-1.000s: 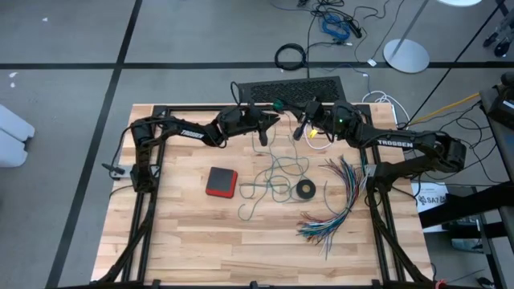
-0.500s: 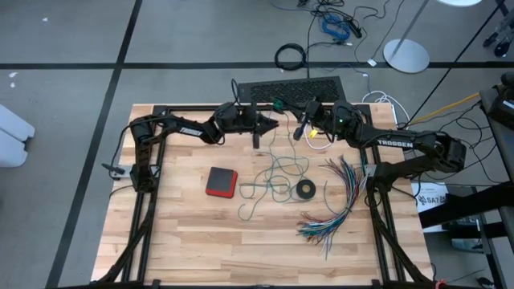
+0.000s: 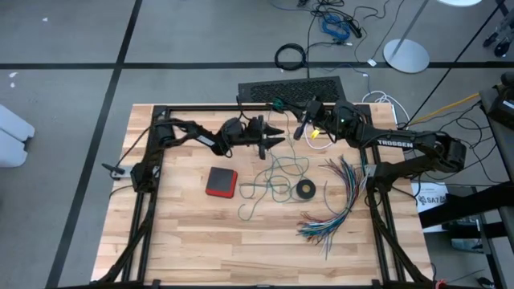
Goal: Coiling cords
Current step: Coil the green wire cable on the spool
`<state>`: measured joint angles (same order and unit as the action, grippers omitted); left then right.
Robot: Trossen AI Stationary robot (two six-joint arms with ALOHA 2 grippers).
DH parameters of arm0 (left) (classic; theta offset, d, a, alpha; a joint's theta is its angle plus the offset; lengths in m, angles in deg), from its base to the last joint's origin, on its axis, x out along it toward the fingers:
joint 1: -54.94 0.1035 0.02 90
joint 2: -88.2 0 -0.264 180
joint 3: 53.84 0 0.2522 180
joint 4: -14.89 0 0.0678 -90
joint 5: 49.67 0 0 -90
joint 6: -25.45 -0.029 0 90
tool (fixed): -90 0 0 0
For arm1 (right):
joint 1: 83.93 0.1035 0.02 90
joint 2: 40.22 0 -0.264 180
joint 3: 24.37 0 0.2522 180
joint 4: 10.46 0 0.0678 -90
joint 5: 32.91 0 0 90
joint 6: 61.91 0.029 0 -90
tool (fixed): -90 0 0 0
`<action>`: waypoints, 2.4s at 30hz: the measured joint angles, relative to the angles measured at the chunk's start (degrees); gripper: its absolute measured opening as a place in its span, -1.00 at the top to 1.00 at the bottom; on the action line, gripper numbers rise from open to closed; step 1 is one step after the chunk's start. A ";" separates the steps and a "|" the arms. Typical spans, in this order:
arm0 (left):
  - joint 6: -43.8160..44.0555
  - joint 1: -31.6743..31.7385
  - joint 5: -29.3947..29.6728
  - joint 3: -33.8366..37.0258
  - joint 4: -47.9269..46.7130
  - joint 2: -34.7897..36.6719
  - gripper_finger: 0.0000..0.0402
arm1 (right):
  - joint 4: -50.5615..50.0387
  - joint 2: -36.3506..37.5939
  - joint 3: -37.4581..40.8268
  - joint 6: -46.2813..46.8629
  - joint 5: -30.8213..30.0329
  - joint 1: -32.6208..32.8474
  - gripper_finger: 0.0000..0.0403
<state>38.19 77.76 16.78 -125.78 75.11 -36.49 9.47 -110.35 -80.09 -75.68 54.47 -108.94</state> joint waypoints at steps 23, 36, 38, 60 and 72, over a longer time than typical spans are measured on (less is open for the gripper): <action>5.55 -0.36 -12.43 -5.85 6.71 -5.15 0.07 | -0.51 0.00 0.00 -0.39 0.00 0.00 1.00; 6.04 -0.89 -12.18 -6.76 6.13 -5.15 0.07 | -0.46 0.00 0.00 -0.41 0.00 0.00 1.00; 6.04 -1.10 -10.68 -7.34 5.07 -5.15 0.07 | -0.38 0.00 0.00 -0.41 0.00 0.00 1.00; 4.93 0.72 -13.95 -9.74 -1.12 -5.15 0.42 | -0.60 0.00 0.00 -0.37 1.51 0.00 1.00; 2.89 0.88 -14.00 -9.70 -5.23 -5.15 0.77 | -0.69 0.00 0.00 -0.39 1.49 0.00 1.00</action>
<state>41.08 78.64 2.79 -135.48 69.88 -41.64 8.79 -110.35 -80.09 -76.07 55.96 -108.94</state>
